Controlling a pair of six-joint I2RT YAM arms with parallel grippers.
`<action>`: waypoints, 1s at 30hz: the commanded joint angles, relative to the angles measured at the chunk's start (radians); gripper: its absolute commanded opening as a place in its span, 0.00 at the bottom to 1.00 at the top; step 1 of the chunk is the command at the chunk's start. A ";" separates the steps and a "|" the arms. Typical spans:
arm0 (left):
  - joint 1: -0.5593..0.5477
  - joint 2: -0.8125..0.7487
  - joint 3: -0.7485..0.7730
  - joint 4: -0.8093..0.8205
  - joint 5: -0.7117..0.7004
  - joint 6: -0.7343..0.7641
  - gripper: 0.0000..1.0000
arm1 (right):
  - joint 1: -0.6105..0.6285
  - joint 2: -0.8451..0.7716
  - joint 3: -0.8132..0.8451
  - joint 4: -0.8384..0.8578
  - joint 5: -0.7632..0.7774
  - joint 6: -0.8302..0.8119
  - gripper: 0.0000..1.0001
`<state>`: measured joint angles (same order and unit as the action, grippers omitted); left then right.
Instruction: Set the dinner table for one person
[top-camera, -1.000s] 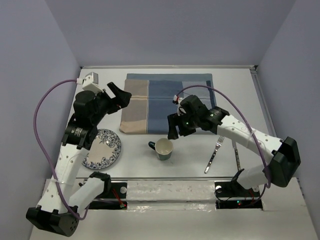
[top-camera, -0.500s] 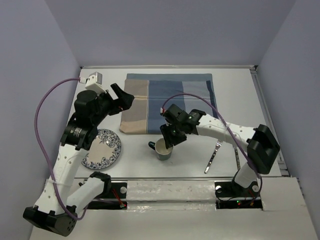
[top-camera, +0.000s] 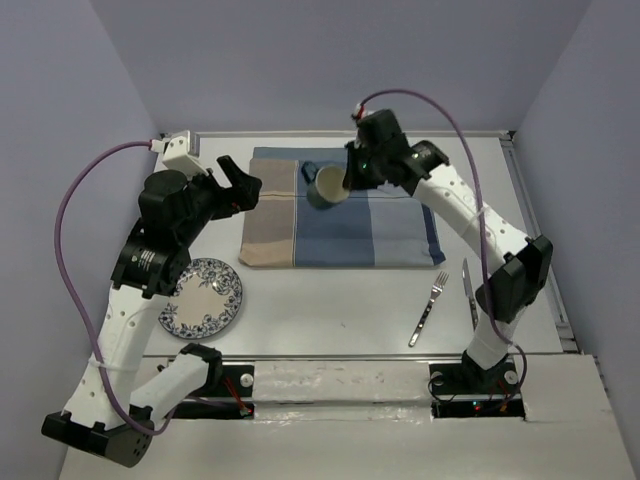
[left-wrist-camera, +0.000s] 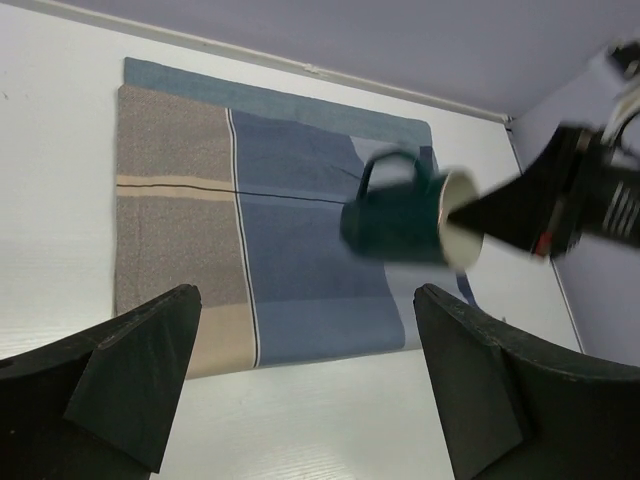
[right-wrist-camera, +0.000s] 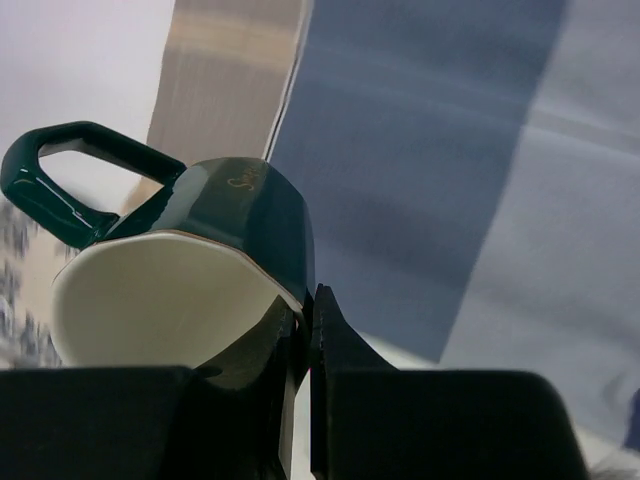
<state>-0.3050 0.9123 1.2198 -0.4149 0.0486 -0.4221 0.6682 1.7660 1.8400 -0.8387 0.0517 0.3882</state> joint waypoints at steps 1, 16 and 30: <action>-0.020 -0.013 -0.008 0.013 -0.018 0.049 0.99 | -0.200 0.139 0.252 0.090 0.099 -0.052 0.00; -0.022 0.014 -0.039 0.051 -0.020 0.033 0.99 | -0.499 0.417 0.499 0.026 0.070 0.026 0.00; -0.022 0.053 -0.051 0.097 -0.006 0.026 0.99 | -0.570 0.492 0.465 0.016 0.031 0.038 0.00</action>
<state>-0.3218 0.9619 1.1713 -0.3763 0.0303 -0.4019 0.1101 2.2494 2.2620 -0.8898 0.1120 0.4015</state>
